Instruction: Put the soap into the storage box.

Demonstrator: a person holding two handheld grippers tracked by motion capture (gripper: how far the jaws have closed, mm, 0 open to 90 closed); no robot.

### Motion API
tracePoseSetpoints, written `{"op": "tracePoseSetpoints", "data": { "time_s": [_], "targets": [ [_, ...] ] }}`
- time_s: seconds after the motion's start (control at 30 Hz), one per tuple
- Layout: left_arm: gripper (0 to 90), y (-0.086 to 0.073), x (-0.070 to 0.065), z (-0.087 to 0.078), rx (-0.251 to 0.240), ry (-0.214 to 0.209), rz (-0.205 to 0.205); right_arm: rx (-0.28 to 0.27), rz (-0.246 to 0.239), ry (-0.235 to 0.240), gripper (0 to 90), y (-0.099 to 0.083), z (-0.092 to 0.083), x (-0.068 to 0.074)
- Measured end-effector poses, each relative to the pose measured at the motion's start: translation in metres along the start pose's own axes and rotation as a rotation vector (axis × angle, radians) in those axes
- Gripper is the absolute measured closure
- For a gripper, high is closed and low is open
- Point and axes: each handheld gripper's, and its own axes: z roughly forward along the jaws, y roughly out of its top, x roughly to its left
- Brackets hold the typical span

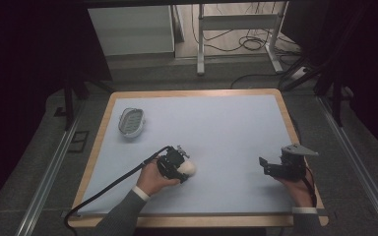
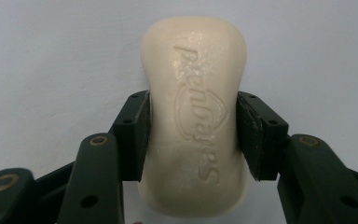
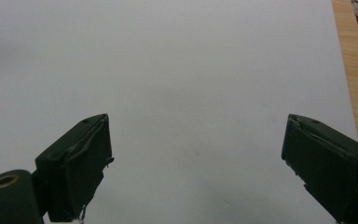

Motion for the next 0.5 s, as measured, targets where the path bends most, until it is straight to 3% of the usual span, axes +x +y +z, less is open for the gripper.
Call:
{"op": "tracePoseSetpoints", "data": {
  "time_s": [0.5],
  "targets": [
    [49.4, -0.0020, 0.0094, -0.0096, -0.019, -0.007, 0.006, 0.006, 0.010, -0.016, 8.3, -0.0009, -0.0003, -0.0029]
  ]
}}
